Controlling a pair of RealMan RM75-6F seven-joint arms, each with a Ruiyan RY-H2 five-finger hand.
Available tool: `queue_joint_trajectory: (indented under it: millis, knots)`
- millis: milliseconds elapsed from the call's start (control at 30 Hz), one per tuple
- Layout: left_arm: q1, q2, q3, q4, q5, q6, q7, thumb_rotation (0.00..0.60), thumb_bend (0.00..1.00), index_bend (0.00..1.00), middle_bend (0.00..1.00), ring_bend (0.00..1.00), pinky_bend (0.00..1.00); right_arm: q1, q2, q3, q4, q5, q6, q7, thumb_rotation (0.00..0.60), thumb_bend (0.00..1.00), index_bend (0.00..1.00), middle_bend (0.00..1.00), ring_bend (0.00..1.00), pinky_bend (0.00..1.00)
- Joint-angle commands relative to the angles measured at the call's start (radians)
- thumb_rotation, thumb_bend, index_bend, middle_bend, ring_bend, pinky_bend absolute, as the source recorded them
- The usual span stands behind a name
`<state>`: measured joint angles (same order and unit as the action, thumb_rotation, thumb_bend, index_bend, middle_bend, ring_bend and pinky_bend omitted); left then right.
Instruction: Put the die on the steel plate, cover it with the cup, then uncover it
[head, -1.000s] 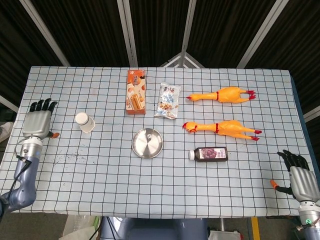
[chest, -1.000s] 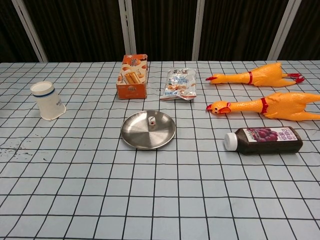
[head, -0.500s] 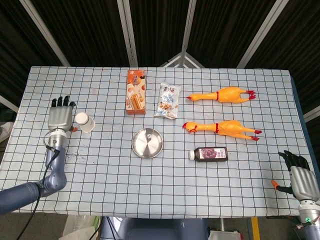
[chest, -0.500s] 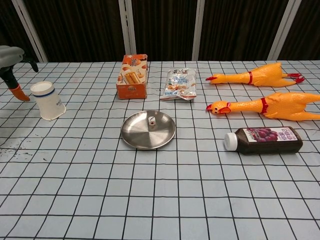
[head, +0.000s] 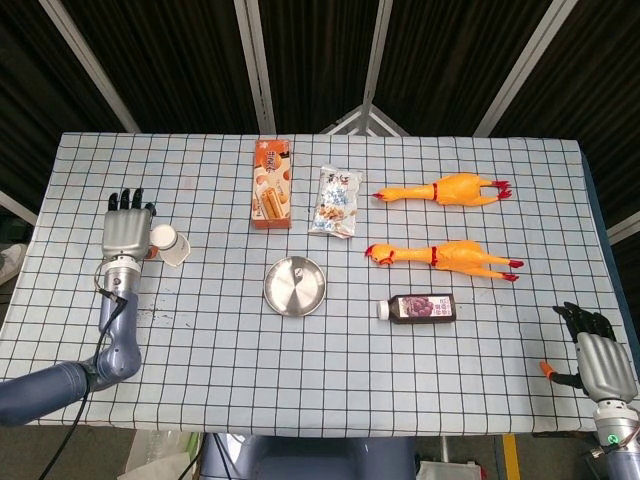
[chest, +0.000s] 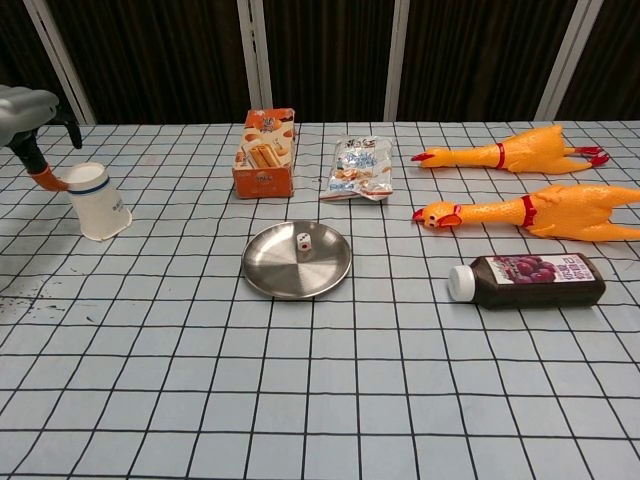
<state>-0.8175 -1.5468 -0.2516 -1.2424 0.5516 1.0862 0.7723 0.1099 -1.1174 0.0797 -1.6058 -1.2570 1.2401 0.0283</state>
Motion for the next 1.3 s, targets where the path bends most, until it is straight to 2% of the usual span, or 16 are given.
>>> queue_joint_trajectory:
  millis: [33,567,767,933,1033,1100,1300]
  knots:
    - [-0.003,-0.009,0.004,0.011,-0.002,-0.009,0.006,0.600,0.34,0.30,0.04,0.00,0.00,0.000,0.000,0.000,0.001,0.003,-0.002,-0.001,0.600,0.23,0.15,0.10,0.10,0.00]
    - [-0.020,-0.052,0.003,0.044,0.002,-0.032,0.013,0.600,0.34,0.25,0.04,0.00,0.00,0.005,-0.002,-0.001,0.001,0.006,-0.013,0.001,0.600,0.23,0.16,0.10,0.10,0.00]
    - [-0.022,-0.014,-0.033,-0.043,-0.042,-0.063,-0.001,0.600,0.32,0.27,0.03,0.00,0.00,0.007,0.001,-0.002,0.001,0.008,-0.021,0.006,0.600,0.23,0.18,0.10,0.10,0.00]
    - [-0.035,0.103,-0.072,-0.198,-0.172,-0.090,0.057,0.600,0.34,0.28,0.02,0.00,0.00,0.008,0.002,-0.003,0.001,0.011,-0.024,0.006,0.600,0.23,0.18,0.10,0.10,0.00]
    - [-0.063,0.176,-0.080,-0.275,-0.305,-0.085,0.146,0.600,0.34,0.28,0.01,0.00,0.00,0.007,0.003,-0.004,-0.002,0.010,-0.023,0.003,0.600,0.23,0.18,0.10,0.10,0.00]
    - [-0.095,0.234,-0.096,-0.335,-0.448,-0.087,0.212,0.600,0.34,0.29,0.01,0.00,0.00,0.007,0.003,-0.005,-0.005,0.009,-0.023,-0.002,0.600,0.23,0.18,0.10,0.10,0.00]
    - [-0.194,0.323,-0.091,-0.396,-0.719,-0.034,0.395,0.600,0.34,0.28,0.01,0.00,0.00,0.009,0.002,-0.005,-0.003,0.020,-0.028,-0.010,0.600,0.23,0.18,0.10,0.10,0.00]
